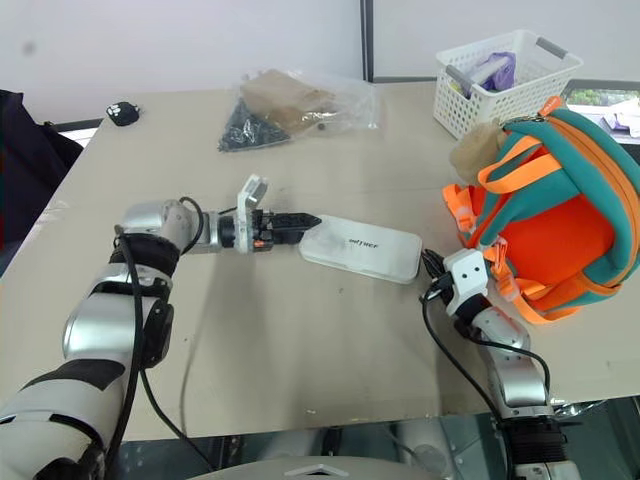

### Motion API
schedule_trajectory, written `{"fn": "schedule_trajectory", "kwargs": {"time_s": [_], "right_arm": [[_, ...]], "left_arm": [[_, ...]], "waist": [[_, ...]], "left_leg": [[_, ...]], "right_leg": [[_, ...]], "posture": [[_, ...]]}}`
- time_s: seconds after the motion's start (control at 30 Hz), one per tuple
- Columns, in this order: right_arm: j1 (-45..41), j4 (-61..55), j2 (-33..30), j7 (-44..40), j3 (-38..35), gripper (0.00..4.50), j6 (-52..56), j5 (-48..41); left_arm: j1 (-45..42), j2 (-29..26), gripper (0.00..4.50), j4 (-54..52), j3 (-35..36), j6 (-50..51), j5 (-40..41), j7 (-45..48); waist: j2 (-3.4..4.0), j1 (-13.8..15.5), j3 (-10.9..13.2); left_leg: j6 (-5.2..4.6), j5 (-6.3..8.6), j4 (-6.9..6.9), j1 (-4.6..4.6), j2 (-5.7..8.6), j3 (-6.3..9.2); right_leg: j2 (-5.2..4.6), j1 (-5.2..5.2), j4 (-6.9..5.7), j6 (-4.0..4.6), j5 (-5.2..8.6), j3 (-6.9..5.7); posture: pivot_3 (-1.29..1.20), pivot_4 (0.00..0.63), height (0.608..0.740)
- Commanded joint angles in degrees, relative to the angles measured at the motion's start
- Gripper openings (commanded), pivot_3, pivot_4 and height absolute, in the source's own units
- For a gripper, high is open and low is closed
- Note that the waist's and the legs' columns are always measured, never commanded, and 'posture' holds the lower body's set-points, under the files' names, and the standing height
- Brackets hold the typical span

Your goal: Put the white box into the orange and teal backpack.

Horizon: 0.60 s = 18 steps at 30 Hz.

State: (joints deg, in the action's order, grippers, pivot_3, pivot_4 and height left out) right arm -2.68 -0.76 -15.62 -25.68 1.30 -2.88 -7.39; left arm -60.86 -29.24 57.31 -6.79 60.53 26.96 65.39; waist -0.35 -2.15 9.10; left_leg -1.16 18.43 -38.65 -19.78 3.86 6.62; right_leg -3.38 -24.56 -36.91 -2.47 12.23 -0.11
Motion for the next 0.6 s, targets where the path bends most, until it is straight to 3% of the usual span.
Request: {"fn": "schedule_trajectory", "kwargs": {"time_s": [0.03,0.4,0.5,0.6], "right_arm": [[-1.0,-0.4,0.5,0.3,0.6,0.02,-2.3,0.9],[-3.0,0.2,2.0,0.2,2.5,0.02,-2.8,2.6],[-3.2,0.4,1.9,-0.2,2.6,0.00,-2.8,2.5],[-3.2,0.4,1.8,-0.3,2.7,0.00,-2.8,2.4]], "left_arm": [[-0.1,2.3,4.50,5.4,-3.7,-1.1,-6.2,2.5],[-1.1,5.7,4.50,6.6,-1.6,0.1,-9.8,9.4],[-1.0,5.6,3.70,6.4,0.0,1.6,-9.4,9.8],[-0.3,5.0,2.25,5.7,1.2,2.6,-9.1,10.3]], "waist": [[0.02,0.1,-0.1],[0.01,0.3,-0.1],[0.01,0.2,-0.1],[-0.11,0.1,-0.1]], "left_leg": [[0.01,-0.01,0.00,0.02,0.00,-0.01],[0.00,-0.01,-0.02,0.04,0.01,0.05],[0.00,-0.01,-0.02,0.03,0.01,0.06],[0.00,-0.01,-0.02,-0.02,0.01,0.08]], "right_leg": [[0.00,0.02,-0.04,0.00,0.00,0.02],[0.02,0.08,-0.04,0.00,0.00,0.02],[0.02,0.07,-0.04,0.00,0.00,0.02],[0.03,0.01,-0.04,0.00,0.00,0.00]], "posture": [[0.00,0.150,0.740],[0.00,0.150,0.740],[0.00,0.150,0.740],[0.00,0.150,0.740]]}}
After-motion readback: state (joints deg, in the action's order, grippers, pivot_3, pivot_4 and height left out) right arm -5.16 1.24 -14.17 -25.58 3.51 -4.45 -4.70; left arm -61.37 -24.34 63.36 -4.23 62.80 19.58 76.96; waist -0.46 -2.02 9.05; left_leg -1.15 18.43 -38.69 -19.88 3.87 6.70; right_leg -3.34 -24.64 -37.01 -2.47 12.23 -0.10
